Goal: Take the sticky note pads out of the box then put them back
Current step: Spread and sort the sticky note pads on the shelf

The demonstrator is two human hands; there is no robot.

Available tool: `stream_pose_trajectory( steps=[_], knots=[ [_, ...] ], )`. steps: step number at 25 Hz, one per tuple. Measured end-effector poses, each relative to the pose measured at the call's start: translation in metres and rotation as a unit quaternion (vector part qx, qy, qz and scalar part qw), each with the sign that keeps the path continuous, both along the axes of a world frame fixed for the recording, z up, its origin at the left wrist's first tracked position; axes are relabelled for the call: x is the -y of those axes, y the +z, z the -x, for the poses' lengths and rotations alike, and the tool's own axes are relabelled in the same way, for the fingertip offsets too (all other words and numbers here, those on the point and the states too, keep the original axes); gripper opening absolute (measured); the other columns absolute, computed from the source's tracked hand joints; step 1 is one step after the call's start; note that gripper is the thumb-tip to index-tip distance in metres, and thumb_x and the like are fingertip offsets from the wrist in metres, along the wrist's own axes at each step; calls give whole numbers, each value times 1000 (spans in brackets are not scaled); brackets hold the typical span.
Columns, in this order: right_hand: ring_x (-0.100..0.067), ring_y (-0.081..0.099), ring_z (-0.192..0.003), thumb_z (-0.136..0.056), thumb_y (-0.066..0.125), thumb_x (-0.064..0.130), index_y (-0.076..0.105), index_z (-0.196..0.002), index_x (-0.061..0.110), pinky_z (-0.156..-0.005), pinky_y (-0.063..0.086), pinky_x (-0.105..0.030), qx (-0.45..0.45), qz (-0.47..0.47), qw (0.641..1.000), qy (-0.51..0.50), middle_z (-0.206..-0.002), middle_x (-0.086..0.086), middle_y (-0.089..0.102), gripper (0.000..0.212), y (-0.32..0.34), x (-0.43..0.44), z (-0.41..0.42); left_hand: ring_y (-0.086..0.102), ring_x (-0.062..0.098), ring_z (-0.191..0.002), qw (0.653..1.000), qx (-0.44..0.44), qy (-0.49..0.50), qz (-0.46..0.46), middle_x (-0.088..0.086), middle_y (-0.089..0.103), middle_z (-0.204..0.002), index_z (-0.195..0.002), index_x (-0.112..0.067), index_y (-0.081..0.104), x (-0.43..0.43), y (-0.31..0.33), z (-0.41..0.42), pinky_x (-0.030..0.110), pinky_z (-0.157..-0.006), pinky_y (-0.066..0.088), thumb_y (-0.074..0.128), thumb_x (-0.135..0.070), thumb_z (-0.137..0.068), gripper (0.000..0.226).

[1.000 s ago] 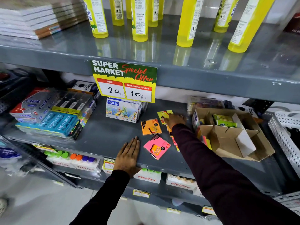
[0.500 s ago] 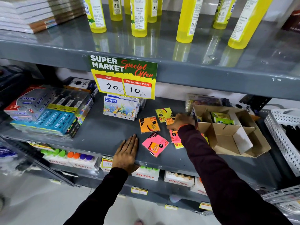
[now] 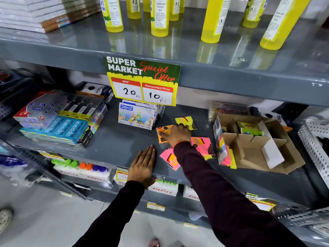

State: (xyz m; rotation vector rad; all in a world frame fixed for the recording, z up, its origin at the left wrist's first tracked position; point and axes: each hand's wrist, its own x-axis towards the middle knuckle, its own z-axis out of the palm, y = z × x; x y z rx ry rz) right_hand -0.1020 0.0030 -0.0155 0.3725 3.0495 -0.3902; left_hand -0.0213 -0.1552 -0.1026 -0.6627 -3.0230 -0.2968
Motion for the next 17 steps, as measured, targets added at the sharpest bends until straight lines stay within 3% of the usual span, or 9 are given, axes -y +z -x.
stream_pose_trajectory(
  steps=[2,4,6,9,13,17],
  knots=[
    [-38,54,-117,-77,51,72,61,-115,1,-98,44,-43,5,-7,1000,-29,-125,-24,59,81,0,-28,-6,52,31,-121,1000,6,-5,6,20,48,-138,-132,4,47,0,2,1,36,-108,23,50,-53,-58,93],
    [-39,49,-125,-74,56,71,57,-123,5,-102,42,-44,59,-24,996,-69,-136,-24,51,83,-4,-59,-16,52,30,-121,1000,7,-11,16,20,50,-137,-133,3,44,0,2,1,36,-108,20,64,-62,-53,105],
    [-38,47,-128,-73,66,61,55,-128,9,-102,43,-43,124,-42,988,-81,-141,-21,48,77,-7,-77,-27,51,31,-122,1000,13,-10,24,20,50,-136,-133,3,40,-1,2,2,34,-111,11,75,-65,-44,117],
    [-39,51,-123,-73,72,44,55,-128,6,-99,46,-42,104,-39,989,-94,-136,-23,51,70,-2,-74,-37,51,32,-122,999,34,-7,25,20,51,-135,-133,3,38,-2,3,1,35,-111,11,79,-65,-37,124],
    [-36,58,-114,-75,72,38,57,-120,5,-97,47,-41,48,-11,996,70,-123,-17,58,57,8,-44,-53,54,32,-118,999,35,-7,-5,20,50,-136,-134,0,37,0,3,0,33,-110,13,80,-63,-39,122],
    [-33,52,-124,-72,76,44,47,-130,6,-107,38,-41,83,-7,983,161,-134,-13,52,75,4,-20,-71,55,32,-117,1000,29,-8,-7,20,52,-135,-133,0,36,-1,3,-1,35,-107,19,82,-62,-35,125]
  ],
)
